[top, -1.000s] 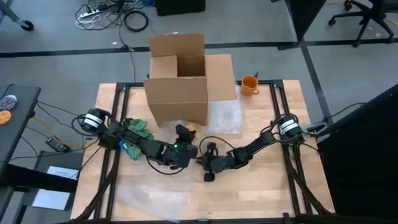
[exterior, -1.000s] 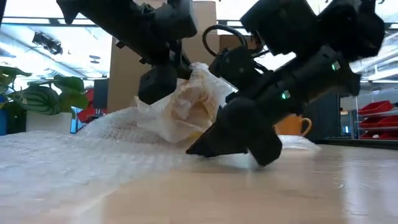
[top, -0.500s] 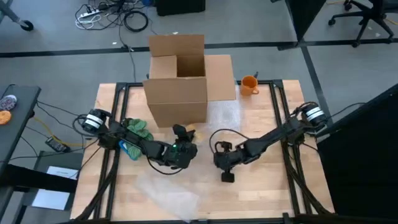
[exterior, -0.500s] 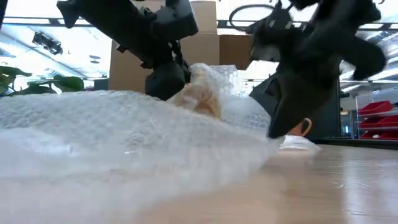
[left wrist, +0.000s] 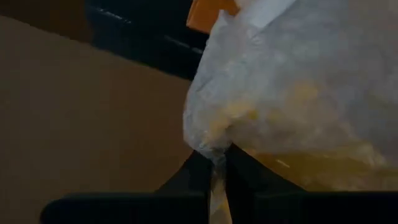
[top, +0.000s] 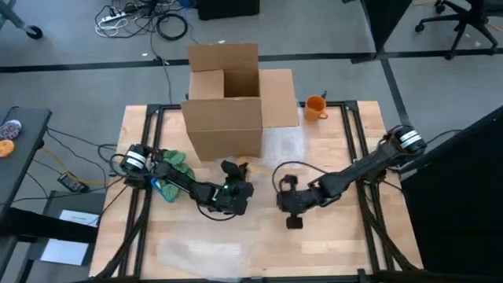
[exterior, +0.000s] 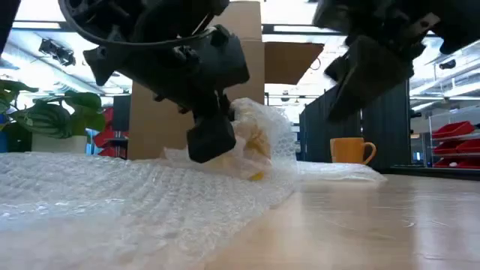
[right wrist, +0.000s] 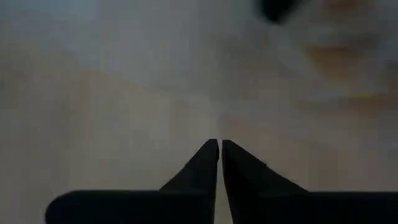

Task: Wrap mug
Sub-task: Wrap the yellow mug with the bubble wrap

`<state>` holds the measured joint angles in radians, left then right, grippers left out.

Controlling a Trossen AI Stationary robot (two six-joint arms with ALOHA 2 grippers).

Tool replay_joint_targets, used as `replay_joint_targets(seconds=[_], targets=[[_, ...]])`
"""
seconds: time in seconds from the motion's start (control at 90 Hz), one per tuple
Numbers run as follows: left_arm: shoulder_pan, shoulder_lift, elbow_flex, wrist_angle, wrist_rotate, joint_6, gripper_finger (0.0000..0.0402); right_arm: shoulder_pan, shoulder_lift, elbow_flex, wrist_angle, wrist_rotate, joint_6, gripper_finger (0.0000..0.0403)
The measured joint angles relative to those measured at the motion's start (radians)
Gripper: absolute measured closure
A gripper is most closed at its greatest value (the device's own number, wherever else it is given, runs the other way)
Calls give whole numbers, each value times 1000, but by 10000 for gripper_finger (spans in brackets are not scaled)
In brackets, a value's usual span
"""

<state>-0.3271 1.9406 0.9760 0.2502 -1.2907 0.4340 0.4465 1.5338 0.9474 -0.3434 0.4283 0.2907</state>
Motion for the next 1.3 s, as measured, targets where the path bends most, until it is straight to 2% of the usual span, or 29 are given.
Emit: replay_joint_targets(seconds=[0.122, 0.2, 0.267, 0.4, 0.5, 0.6, 0.667, 0.744, 0.856, 0.933, 1.111, 1.211, 1.3], targets=[[-2, 2, -1, 7, -6, 4, 394, 23, -94, -5, -107, 322, -33, 403], [-2, 2, -1, 19, -4, 4, 394, -5, -133, -34, -96, 392, -91, 401], [-2, 2, -2, 22, -2, 6, 393, -52, -152, -66, -60, 360, -117, 393], [-3, 2, -3, 22, -2, 8, 388, -168, -154, -143, 26, 208, -115, 352], [-3, 3, -3, 21, -2, 8, 386, -249, -144, -214, 188, 129, -133, 309], [-4, 3, -4, 22, -1, 14, 386, -315, -131, -286, 409, 97, -220, 273], [-3, 4, -4, 21, 1, 19, 385, -351, -113, -317, 518, 90, -306, 258], [-4, 4, -5, 34, 3, 37, 385, -384, -74, -340, 628, 35, -372, 253], [-4, 2, -5, 67, 2, 72, 385, -410, 10, -342, 752, -71, -420, 264], [-5, -3, -5, 86, 4, 122, 384, -408, 60, -341, 796, -75, -434, 285], [-22, -43, 0, 76, 6, 182, 360, -340, 96, -334, 841, 11, -511, 387], [-33, -95, 1, 66, -11, 177, 336, -284, 89, -334, 846, 80, -532, 398], [-42, -153, 2, 51, -33, 167, 316, -250, 78, -334, 839, 95, -532, 401]])
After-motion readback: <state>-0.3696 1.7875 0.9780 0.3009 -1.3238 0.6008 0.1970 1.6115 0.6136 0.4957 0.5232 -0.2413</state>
